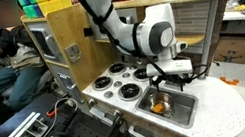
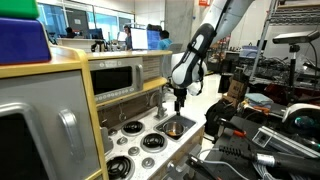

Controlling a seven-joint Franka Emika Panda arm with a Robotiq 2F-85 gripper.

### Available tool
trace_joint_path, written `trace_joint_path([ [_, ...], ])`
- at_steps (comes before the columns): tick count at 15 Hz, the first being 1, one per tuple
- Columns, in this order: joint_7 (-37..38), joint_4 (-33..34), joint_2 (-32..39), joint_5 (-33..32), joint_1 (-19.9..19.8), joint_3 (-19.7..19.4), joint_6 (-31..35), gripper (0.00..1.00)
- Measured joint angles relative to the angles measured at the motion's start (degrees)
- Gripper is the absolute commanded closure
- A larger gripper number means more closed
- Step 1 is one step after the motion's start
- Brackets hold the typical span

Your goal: Pick the orange object and put it in the pot in the sink

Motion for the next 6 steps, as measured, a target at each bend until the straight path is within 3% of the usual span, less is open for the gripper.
trace_joint_path([
  [4, -8.29, -9.64, -10.81, -0.59, -2.81, 2.07, 0.91, 0.00],
  [6, -8.14, -9.48, -10.69, -0.59, -2.71, 1.91, 0.79, 0.00],
])
